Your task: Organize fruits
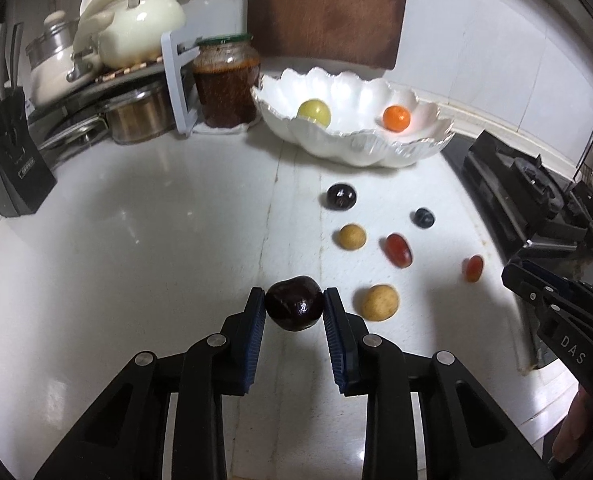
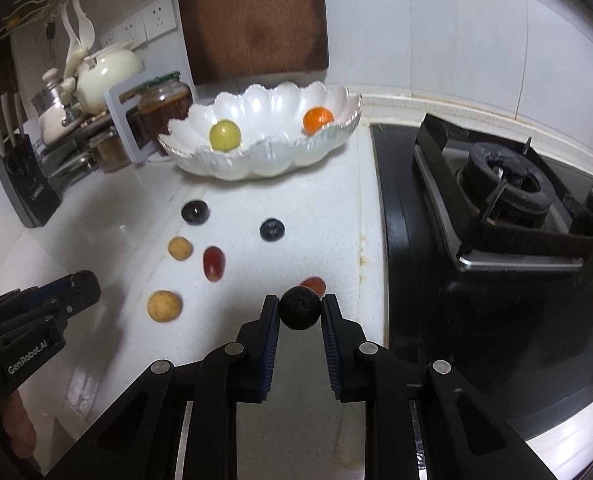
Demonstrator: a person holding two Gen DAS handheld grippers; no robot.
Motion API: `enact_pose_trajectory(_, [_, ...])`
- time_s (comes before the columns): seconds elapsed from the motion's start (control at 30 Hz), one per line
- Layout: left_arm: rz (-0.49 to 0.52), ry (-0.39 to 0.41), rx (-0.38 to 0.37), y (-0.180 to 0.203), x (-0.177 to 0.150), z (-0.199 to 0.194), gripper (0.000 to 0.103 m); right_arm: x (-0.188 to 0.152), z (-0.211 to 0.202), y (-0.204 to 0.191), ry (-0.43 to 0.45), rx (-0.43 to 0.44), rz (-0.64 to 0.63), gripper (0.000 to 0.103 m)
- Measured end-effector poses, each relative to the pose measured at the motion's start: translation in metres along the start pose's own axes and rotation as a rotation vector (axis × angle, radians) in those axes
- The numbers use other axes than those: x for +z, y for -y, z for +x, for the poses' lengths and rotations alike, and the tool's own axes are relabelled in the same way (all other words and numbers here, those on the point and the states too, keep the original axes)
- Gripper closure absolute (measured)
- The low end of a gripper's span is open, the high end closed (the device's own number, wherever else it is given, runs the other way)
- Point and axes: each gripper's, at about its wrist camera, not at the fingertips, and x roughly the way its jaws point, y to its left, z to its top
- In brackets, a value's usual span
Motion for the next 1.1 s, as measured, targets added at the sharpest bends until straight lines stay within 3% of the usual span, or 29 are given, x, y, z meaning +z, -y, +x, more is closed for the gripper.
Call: enact_pose_trajectory(1.1, [0.030,0.248,-0.048,0.021,0.068,-0.067,0.073,0.068,-0.058,-0.005,0.223,0.052,-0.021,0.080])
